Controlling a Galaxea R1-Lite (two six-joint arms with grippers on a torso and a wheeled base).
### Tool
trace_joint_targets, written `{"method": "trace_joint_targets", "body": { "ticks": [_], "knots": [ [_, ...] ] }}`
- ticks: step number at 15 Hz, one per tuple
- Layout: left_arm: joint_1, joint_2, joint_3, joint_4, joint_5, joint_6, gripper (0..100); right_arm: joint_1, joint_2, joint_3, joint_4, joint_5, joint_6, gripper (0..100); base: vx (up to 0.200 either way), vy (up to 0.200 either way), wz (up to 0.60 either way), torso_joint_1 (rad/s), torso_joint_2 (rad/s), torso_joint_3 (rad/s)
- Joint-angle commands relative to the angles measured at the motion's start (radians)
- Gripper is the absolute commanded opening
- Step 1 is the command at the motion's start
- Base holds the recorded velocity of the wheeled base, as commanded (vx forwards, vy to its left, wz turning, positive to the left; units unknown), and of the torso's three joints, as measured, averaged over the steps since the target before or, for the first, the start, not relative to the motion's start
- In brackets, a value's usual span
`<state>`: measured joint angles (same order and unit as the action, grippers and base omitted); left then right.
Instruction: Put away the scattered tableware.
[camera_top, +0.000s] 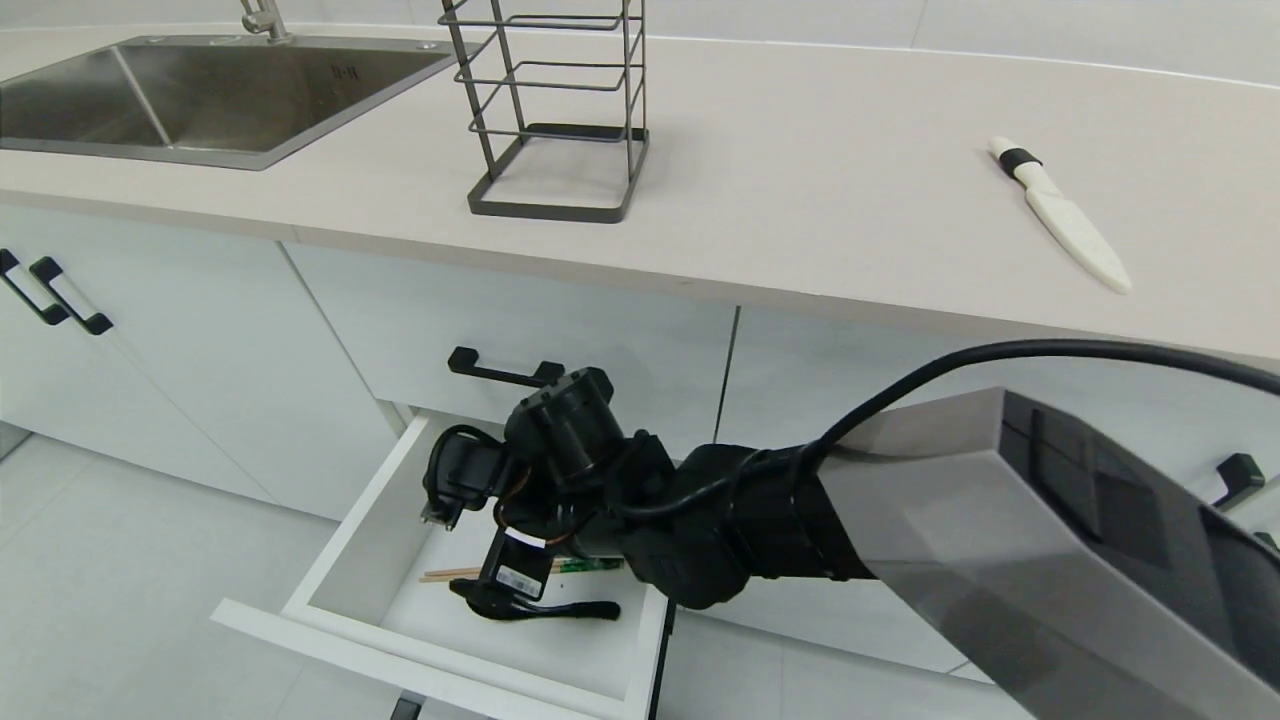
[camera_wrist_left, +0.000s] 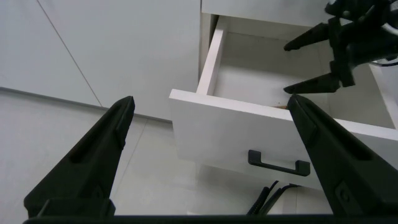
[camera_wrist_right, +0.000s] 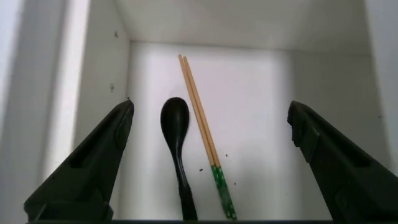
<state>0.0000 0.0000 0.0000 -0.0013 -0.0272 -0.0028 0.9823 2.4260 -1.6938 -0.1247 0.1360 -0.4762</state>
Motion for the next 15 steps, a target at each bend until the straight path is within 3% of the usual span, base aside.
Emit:
{"method": "trace_joint_targets", "body": {
  "ticks": [1, 5, 11, 15],
  "knots": [
    [0.000, 0.002, 0.000, 0.000, 0.000, 0.000, 100, 0.015, -0.076, 0.034, -0.001, 0.001, 0.001, 100, 0.000, 0.000, 0.00, 0.000, 0.00, 0.000],
    [0.000, 0.002, 0.000, 0.000, 0.000, 0.000, 100, 0.029, -0.232, 0.270, -0.125, -0.036, 0.091, 100, 0.000, 0.000, 0.00, 0.000, 0.00, 0.000],
    [0.000, 0.002, 0.000, 0.000, 0.000, 0.000, 100, 0.013, -0.283, 0.352, -0.144, -0.039, 0.094, 100, 0.000, 0.000, 0.00, 0.000, 0.00, 0.000],
    [0.000, 0.002, 0.000, 0.000, 0.000, 0.000, 100, 0.006, -0.481, 0.612, -0.147, -0.078, 0.134, 100, 0.000, 0.000, 0.00, 0.000, 0.00, 0.000]
  ]
}}
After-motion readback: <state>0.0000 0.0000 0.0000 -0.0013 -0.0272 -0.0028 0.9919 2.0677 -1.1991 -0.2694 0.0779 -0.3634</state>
